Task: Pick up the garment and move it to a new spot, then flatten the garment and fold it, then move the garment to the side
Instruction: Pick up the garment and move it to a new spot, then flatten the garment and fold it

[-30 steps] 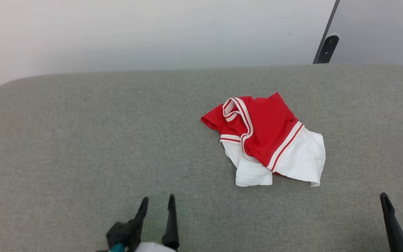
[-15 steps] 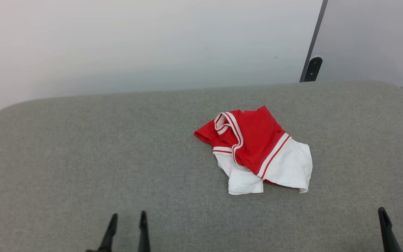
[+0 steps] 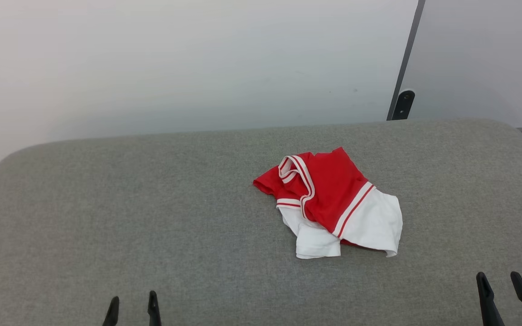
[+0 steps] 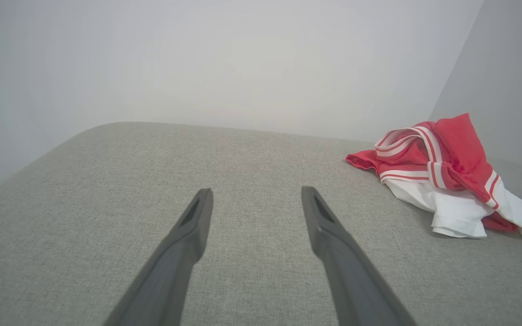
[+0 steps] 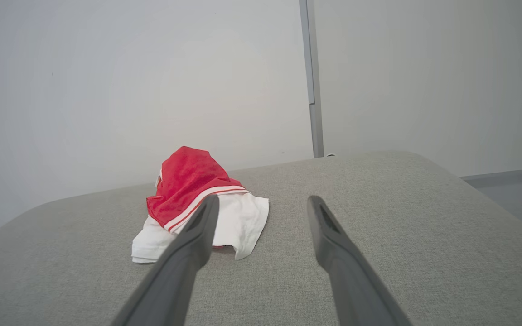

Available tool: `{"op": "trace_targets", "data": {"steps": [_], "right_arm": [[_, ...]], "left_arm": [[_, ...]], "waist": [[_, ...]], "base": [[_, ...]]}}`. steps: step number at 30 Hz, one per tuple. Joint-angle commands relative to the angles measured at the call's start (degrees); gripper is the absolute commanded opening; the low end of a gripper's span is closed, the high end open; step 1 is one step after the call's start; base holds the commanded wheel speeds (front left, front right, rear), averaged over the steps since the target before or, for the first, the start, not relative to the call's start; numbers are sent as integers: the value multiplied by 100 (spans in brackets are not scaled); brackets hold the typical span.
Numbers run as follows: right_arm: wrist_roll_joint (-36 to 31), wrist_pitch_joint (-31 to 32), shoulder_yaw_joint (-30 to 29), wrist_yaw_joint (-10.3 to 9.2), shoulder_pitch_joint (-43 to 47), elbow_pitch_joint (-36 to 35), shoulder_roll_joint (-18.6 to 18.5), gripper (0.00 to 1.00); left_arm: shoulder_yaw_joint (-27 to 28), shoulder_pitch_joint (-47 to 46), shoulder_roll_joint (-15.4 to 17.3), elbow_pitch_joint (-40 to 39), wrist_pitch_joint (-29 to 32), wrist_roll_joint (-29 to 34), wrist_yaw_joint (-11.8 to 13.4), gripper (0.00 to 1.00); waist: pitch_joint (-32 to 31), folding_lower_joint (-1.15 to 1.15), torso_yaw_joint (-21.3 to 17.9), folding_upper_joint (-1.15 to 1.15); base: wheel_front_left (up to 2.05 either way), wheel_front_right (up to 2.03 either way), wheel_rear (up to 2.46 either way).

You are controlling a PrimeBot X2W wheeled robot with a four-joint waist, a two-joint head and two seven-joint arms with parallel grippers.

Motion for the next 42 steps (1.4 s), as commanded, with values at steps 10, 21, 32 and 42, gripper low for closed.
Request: {"op": "trace_targets", "data": {"steps": [10, 21, 32, 42], "right_arm": [[-27, 16, -22, -2, 95, -70, 56, 100], [44, -30, -39, -2, 59, -58, 32, 100], [1, 101, 149, -2, -350, 26, 7, 100], [-294, 1693, 1163, -2, -2274, 400, -872, 100]], "left_arm": [[62, 37, -90, -2, -3, 242, -98, 100], [40, 43, -166, -46, -3, 419, -74, 100], [-7, 41, -251, -94, -3, 501, -21, 100], [-258, -135, -478, -42, -3, 597, 33, 100]], "waist": [[38, 0, -32, 0], [90, 0, -80, 0], [126, 0, -25, 0], [367, 0, 207, 0]], "base": [[0, 0, 0], [0, 0, 0], [0, 0, 0], [0, 0, 0]]}}
